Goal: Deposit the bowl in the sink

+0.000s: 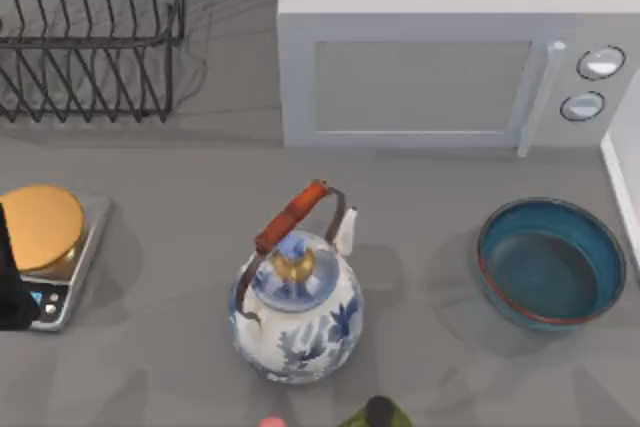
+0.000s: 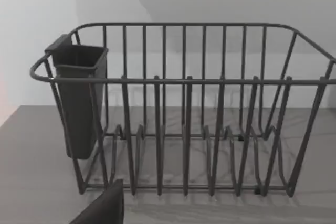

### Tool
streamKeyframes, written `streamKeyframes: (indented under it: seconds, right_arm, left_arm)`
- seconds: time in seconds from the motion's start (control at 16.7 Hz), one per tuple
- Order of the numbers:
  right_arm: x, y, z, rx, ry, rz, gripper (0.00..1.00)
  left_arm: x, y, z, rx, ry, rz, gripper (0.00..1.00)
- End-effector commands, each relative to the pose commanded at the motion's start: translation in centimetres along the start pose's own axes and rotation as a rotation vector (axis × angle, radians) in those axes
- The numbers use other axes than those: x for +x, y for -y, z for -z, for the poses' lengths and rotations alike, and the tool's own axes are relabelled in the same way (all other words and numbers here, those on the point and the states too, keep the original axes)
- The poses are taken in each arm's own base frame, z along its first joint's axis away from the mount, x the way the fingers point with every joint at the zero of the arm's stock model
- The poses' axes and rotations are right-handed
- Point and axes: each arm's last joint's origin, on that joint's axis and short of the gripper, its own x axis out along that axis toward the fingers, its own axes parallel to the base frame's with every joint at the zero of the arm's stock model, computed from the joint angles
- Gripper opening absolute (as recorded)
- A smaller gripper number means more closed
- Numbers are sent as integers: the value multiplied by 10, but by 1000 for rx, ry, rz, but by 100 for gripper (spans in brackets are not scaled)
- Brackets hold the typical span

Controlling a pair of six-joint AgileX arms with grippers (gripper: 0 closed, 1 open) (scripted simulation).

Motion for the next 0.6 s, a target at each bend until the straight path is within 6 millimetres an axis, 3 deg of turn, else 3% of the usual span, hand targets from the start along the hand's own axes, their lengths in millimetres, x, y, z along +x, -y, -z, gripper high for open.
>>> streamKeyframes:
  seconds: [0.3,0.6]
  right_arm:
    - [1,-1,-6,6,-64,-7,100]
    - [16,-5,-41,31,-337,-28,100]
  left_arm:
    - [0,0,0,0,0,0,100]
    - [0,0,0,0,0,0,100]
